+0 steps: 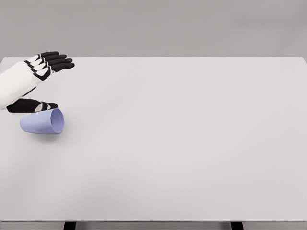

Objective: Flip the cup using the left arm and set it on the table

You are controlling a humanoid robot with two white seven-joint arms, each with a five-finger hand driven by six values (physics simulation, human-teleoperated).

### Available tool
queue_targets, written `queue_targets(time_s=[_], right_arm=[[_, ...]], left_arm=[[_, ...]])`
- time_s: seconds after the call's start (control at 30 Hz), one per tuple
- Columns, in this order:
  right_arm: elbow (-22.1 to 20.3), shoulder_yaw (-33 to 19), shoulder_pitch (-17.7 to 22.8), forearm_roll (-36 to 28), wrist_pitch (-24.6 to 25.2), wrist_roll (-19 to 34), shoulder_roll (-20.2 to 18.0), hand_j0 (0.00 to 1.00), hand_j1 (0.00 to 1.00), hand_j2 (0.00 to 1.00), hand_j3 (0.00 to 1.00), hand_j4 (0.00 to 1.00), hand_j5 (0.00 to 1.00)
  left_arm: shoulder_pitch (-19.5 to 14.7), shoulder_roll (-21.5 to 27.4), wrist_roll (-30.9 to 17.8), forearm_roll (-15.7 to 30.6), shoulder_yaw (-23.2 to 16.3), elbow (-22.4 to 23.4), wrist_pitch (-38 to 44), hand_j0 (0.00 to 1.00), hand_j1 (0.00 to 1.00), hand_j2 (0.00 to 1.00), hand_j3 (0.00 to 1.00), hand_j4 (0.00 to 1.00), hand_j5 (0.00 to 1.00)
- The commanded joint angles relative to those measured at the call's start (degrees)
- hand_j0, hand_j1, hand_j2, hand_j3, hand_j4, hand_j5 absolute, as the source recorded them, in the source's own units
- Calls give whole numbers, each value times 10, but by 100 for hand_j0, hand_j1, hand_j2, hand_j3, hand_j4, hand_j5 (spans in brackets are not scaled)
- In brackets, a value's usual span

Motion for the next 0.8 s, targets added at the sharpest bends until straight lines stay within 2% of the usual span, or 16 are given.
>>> queue_targets(time_s=[0.0, 0.47, 0.6, 0.67, 0.7, 0.73, 0.77], right_arm=[[0, -2, 0, 0, 0, 0, 0, 100, 100, 100, 100, 100, 100], [2, 0, 0, 0, 0, -1, 0, 100, 100, 100, 100, 100, 100], [2, 0, 0, 0, 0, -1, 0, 100, 100, 100, 100, 100, 100], [2, 0, 0, 0, 0, -1, 0, 100, 100, 100, 100, 100, 100], [2, 0, 0, 0, 0, -1, 0, 100, 100, 100, 100, 100, 100], [2, 0, 0, 0, 0, -1, 0, 100, 100, 100, 100, 100, 100], [2, 0, 0, 0, 0, -1, 0, 100, 100, 100, 100, 100, 100]], left_arm=[[0, 1, 0, 4, 0, 0, 0, 100, 100, 100, 100, 100, 100], [-5, 1, 3, -5, 6, -1, 0, 100, 100, 100, 100, 100, 100], [0, -1, 1, -26, 4, -1, 0, 100, 100, 100, 100, 100, 100], [-2, 22, -4, -24, 10, -1, 0, 100, 100, 100, 100, 100, 100], [-5, 38, -23, -17, 10, -1, 0, 100, 100, 100, 100, 100, 100], [-9, 58, -74, 20, 11, 0, 0, 98, 98, 98, 98, 98, 98], [-18, 75, -143, 91, 11, 0, 0, 98, 98, 98, 98, 98, 98]])
